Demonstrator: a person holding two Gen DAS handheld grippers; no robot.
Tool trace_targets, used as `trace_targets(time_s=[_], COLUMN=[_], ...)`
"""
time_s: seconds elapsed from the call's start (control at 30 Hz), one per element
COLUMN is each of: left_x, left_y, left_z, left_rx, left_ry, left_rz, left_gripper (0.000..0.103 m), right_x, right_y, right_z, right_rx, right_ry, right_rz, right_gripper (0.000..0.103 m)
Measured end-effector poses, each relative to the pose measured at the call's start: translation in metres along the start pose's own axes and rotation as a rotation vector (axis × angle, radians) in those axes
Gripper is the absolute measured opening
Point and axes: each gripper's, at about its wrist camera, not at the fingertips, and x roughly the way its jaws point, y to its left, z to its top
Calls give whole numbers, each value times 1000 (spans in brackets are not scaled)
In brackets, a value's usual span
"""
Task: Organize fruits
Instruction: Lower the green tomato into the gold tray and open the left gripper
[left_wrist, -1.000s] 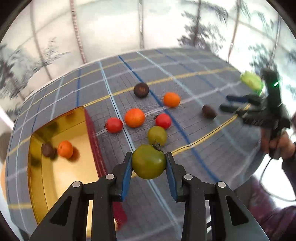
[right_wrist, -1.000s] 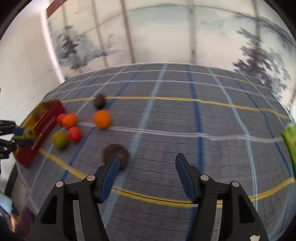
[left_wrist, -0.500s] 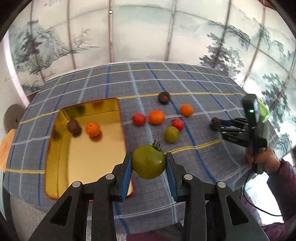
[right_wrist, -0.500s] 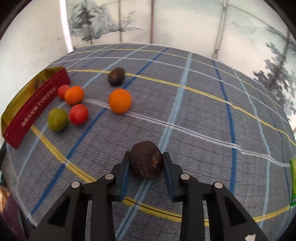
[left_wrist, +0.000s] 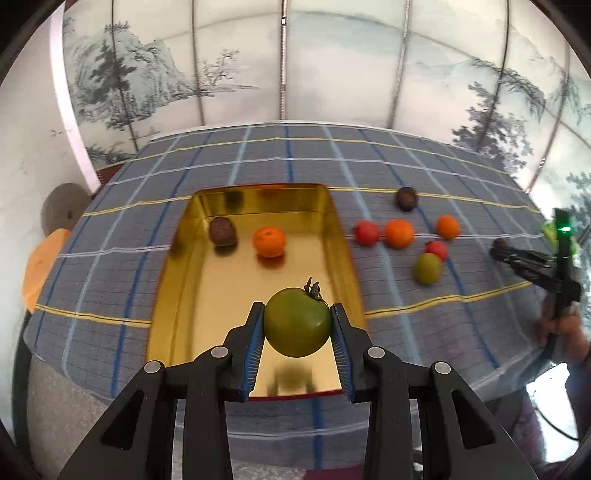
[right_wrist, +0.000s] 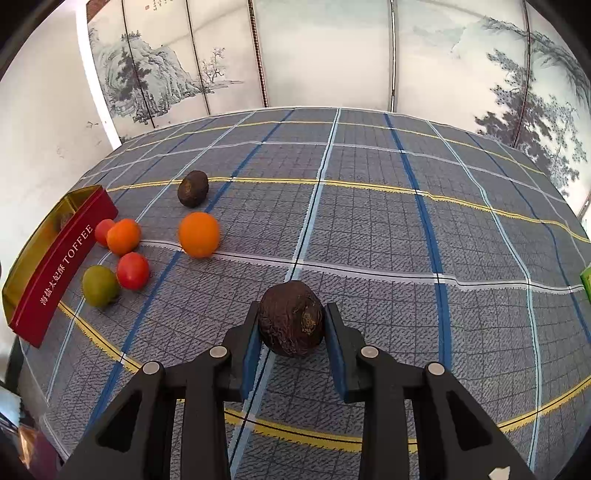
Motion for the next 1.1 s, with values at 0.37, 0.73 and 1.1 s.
trace_targets(time_s=[0.37, 0.73, 1.1], left_x=[18, 44, 70], left_y=[19, 37, 42], left_z=[0, 10, 25], left_rx=[-7, 13, 50], left_ry=[-8, 8, 41], left_rz=[80, 149, 217], left_gripper=[36, 36, 37], right_x=[-3, -1, 0], right_y=[0, 3, 5], right_z=[1, 0, -1], right_rx=[6, -7, -15], right_ry=[-22, -13, -9], right_rz=[-10, -29, -35], right_gripper=[29, 29, 29])
